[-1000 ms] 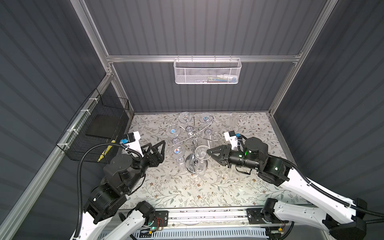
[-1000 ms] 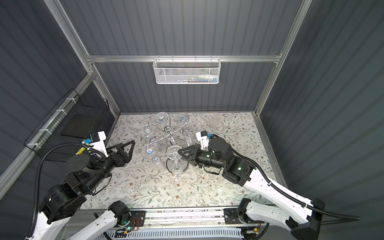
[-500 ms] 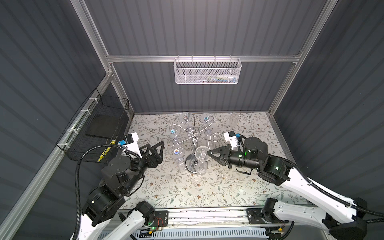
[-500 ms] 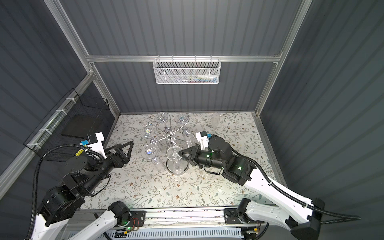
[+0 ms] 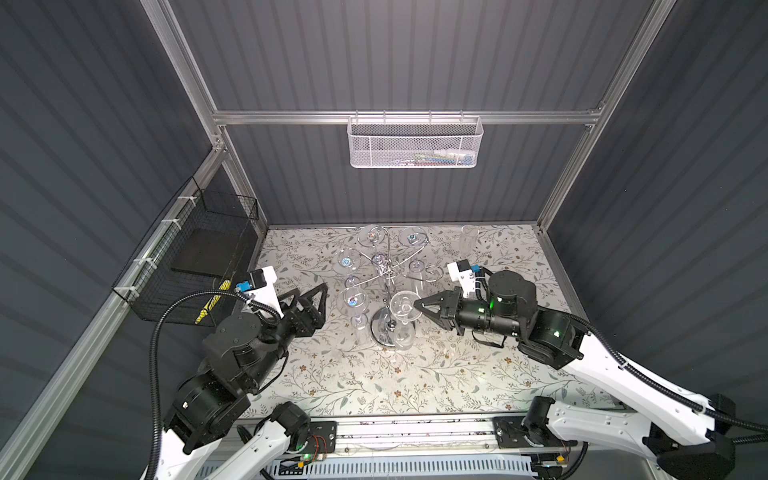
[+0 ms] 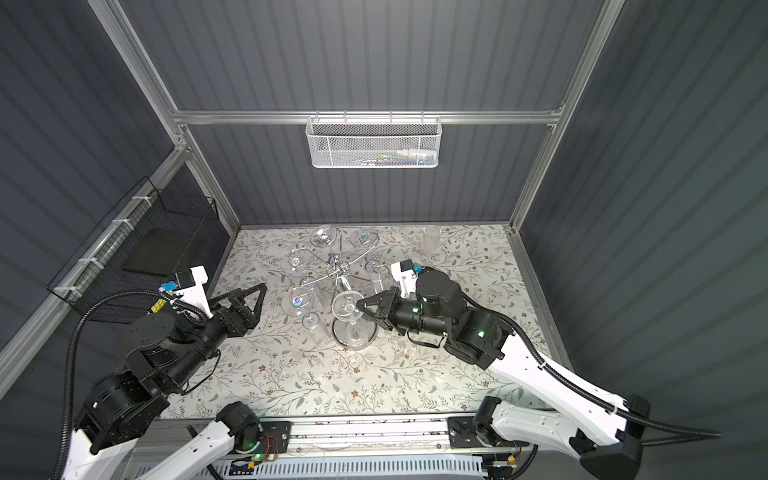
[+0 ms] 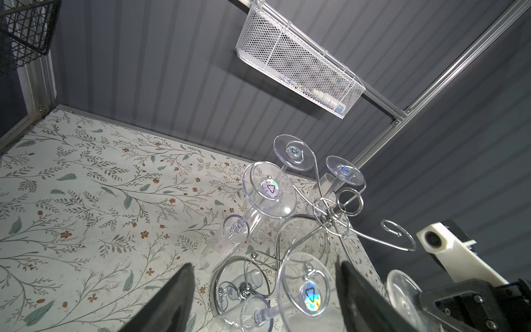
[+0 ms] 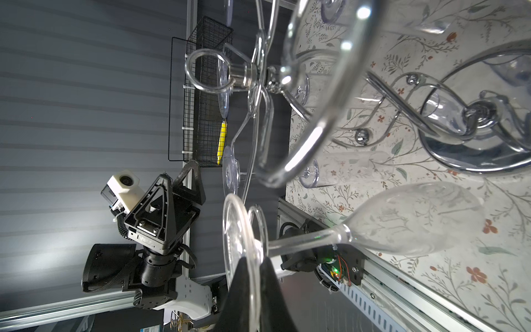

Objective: Take the wine glass off the wine glass rack

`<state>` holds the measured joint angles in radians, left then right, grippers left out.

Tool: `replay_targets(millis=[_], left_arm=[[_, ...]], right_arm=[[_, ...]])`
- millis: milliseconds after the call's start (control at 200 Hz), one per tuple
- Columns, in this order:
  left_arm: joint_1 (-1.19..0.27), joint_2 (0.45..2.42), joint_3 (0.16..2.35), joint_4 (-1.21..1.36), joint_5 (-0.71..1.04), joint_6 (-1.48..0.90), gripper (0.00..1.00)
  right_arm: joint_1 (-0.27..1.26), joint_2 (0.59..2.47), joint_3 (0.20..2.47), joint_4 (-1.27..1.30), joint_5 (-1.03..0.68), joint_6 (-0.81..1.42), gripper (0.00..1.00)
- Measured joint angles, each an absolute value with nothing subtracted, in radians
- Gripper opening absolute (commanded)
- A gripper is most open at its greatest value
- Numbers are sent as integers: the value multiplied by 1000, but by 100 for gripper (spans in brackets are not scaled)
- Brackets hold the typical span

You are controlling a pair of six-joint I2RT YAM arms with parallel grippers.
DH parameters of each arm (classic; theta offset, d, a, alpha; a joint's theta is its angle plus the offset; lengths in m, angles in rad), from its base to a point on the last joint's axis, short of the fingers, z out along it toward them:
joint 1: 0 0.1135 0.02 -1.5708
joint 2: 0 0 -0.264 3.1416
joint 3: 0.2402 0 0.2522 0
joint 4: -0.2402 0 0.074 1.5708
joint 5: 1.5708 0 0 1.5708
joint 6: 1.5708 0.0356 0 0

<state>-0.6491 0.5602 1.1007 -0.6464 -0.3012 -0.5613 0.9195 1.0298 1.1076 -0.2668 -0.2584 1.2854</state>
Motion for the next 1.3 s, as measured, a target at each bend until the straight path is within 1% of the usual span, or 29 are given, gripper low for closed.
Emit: replay_targets(millis=[280, 895, 1301], left_arm=[[-649, 546, 1099, -651, -315, -561, 79], [-649, 518, 1099, -678, -333, -552, 80], [-649, 495, 1100, -718, -360, -526, 80]], right_arm=[[927, 1044, 1174, -311, -258, 1271, 0], [958, 1162, 1304, -356, -272, 1252, 0], [954, 1230, 1424, -463, -252, 1245, 0]])
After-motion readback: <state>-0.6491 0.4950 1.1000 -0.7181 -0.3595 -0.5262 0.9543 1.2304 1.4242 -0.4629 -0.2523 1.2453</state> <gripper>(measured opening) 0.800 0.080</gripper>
